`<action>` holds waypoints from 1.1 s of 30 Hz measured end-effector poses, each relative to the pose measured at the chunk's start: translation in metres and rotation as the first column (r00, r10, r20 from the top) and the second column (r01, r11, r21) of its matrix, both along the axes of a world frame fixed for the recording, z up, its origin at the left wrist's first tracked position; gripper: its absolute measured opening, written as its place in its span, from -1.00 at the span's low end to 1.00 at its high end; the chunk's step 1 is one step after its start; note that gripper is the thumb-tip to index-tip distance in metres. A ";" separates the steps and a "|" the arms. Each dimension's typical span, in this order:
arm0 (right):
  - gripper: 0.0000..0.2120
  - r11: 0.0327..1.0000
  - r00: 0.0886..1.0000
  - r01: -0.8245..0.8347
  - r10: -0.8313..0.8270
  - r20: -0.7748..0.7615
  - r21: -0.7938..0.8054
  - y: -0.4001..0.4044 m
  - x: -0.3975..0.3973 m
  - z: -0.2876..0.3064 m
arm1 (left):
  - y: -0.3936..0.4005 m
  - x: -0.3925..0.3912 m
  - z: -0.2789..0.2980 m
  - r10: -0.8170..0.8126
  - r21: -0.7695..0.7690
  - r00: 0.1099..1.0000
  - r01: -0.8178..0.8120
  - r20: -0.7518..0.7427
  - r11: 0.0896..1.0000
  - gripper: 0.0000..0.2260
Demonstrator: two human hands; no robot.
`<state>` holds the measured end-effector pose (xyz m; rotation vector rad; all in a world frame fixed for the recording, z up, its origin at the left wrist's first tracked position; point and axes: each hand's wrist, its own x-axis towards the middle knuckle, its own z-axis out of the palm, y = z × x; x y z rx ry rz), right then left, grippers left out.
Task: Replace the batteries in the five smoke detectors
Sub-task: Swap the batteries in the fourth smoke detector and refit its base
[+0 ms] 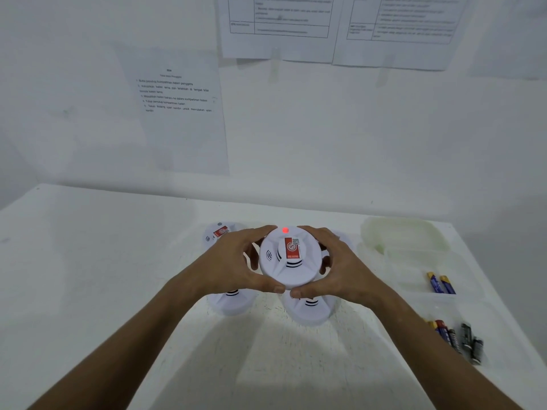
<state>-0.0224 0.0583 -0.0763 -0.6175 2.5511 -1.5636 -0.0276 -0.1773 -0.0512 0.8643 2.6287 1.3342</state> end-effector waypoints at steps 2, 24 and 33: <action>-0.08 1.000 1.000 0.000 0.000 0.008 0.008 -0.001 0.000 -0.001 | -0.001 0.000 0.000 0.008 0.005 1.000 -0.009 0.011 1.000 -0.37; -0.10 1.000 1.000 0.013 -0.013 -0.008 0.025 -0.003 -0.007 0.003 | -0.001 -0.007 -0.003 0.007 0.015 1.000 -0.008 0.018 1.000 -0.33; -0.11 0.999 1.000 0.031 -0.031 0.001 0.021 -0.002 -0.009 0.003 | 0.001 -0.011 -0.003 0.002 0.008 1.000 -0.002 0.010 1.000 -0.33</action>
